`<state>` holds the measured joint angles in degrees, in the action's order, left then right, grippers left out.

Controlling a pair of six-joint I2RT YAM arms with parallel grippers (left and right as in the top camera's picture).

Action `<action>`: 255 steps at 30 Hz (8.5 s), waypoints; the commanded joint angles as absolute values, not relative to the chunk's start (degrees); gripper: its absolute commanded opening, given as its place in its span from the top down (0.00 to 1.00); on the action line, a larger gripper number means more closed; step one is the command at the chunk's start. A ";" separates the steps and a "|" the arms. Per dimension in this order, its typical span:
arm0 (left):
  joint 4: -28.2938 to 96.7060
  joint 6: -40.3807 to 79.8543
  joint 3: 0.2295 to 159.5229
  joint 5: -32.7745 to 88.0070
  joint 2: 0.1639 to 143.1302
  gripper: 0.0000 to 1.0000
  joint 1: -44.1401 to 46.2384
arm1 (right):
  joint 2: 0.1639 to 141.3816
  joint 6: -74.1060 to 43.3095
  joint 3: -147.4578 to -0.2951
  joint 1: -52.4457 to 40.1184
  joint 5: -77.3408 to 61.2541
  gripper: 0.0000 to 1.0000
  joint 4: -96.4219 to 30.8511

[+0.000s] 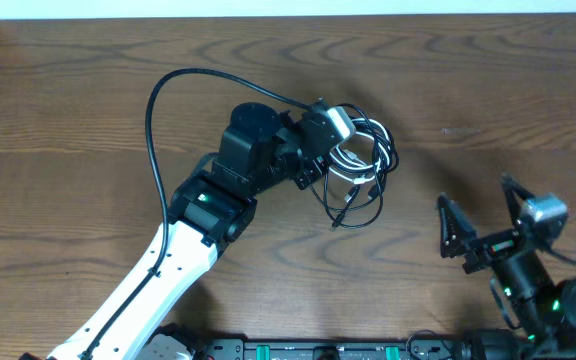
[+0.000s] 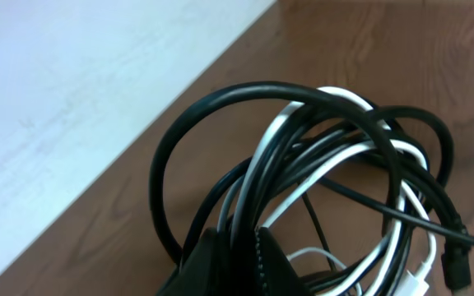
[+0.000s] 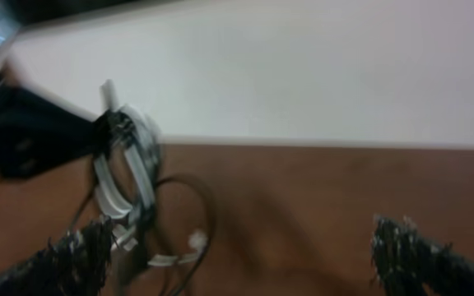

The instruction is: Untangle cables

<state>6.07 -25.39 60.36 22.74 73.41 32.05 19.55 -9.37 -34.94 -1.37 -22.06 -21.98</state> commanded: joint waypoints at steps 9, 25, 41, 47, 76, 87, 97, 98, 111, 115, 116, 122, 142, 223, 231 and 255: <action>6.61 -26.17 60.75 38.17 72.95 0.93 32.16 | 50.22 -4.78 -46.63 -1.54 -57.69 0.01 -8.34; 4.32 -31.48 60.75 38.15 72.97 0.93 32.18 | 55.51 -6.74 -46.59 -1.61 -63.16 0.83 -10.13; 3.40 -31.46 60.75 41.34 72.97 0.93 32.23 | 59.24 -5.63 -46.59 -1.58 -66.76 0.99 -13.06; 3.49 -31.44 60.75 38.74 72.93 0.87 32.16 | 59.02 -12.27 -46.61 -1.54 -54.33 0.99 -13.04; 6.20 -25.67 60.75 60.58 68.05 0.14 21.61 | 47.90 -14.06 -46.61 6.70 -83.70 0.99 2.20; 10.35 -32.45 60.20 75.75 68.16 0.14 20.71 | 49.19 -14.13 -46.61 6.66 -88.53 0.99 3.68; 11.94 -36.23 60.20 75.88 69.87 0.22 24.23 | 49.52 -14.11 -46.61 6.22 -88.88 0.99 4.23; 11.92 -36.25 60.20 75.57 70.00 0.22 24.67 | 49.52 -14.11 -46.61 5.82 -88.90 0.99 4.32; 11.51 -36.23 60.20 73.91 70.11 0.92 25.47 | 49.52 -14.13 -46.61 4.40 -88.44 0.99 4.32; 11.51 -36.18 60.20 71.18 70.08 0.92 25.41 | 49.52 -14.94 -46.61 4.47 -84.60 0.99 4.23; 11.53 -36.14 60.20 68.18 70.08 0.93 25.41 | 49.52 -16.19 -46.61 4.47 -82.06 0.99 4.21; 11.51 -27.81 60.23 47.11 70.08 0.92 25.41 | 49.52 -18.72 -46.61 4.82 -75.59 0.99 4.05; 11.18 -10.33 60.23 12.51 69.17 0.92 25.41 | 49.52 -21.21 -46.61 7.22 -50.52 0.99 -12.36; 21.87 -17.45 60.23 24.34 69.23 0.92 28.05 | 56.84 -24.97 -46.61 2.81 -70.59 0.99 33.17; 23.49 -17.45 60.23 23.24 68.99 0.93 28.05 | 56.86 -30.13 -46.61 9.13 -59.29 0.99 28.38; 16.62 -23.27 60.23 31.62 66.43 0.92 28.05 | 56.90 -23.29 -46.61 12.67 -45.82 0.99 -14.24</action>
